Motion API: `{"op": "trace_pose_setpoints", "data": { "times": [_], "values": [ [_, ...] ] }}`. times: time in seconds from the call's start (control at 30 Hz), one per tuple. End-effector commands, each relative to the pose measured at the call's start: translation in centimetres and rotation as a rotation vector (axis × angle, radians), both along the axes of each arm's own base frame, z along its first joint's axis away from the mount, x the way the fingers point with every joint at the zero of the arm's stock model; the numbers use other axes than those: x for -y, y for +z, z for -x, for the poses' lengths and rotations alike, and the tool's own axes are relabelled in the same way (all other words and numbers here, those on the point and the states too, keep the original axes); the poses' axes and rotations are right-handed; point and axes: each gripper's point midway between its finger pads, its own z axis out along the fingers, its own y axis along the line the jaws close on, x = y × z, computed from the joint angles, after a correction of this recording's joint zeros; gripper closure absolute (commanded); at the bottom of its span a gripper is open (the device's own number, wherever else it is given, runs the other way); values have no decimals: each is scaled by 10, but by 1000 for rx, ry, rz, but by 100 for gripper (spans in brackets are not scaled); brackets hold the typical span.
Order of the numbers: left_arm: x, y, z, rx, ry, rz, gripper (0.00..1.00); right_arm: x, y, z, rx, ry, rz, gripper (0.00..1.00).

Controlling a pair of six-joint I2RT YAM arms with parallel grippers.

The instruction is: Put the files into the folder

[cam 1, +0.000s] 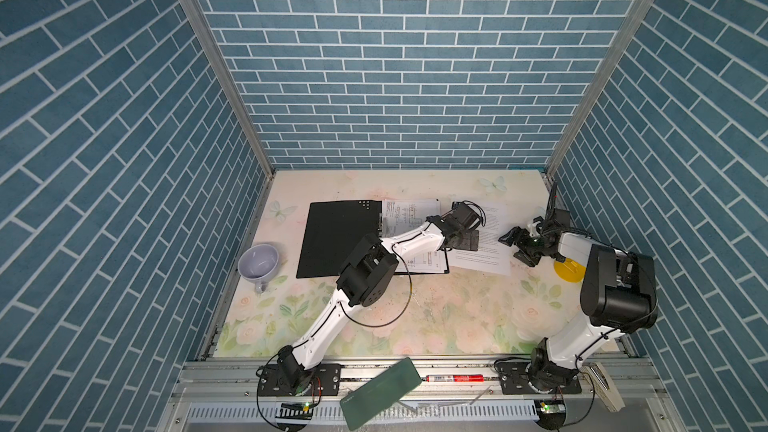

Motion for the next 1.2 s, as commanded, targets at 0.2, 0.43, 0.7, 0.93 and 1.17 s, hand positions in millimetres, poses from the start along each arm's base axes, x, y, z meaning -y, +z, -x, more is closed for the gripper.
{"op": "trace_pose_setpoints", "data": {
  "times": [0.2, 0.43, 0.7, 0.93, 1.17],
  "values": [
    [-3, -14, 9, -66, -7, -19, 0, 0, -19, 16, -70, 13, 0, 19],
    [4, -23, 22, -134, -29, 11, 0, -8, -24, 22, -84, 19, -47, 20],
    [10, -25, 24, -153, -24, 62, 0, -16, -25, 23, -88, 23, -109, 21],
    [16, -24, 24, -158, -13, 104, 0, -20, -25, 26, -90, 29, -131, 22],
    [24, -17, 22, -149, 2, 187, 0, -26, -24, 25, -84, 22, -183, 21]
  ]
}}
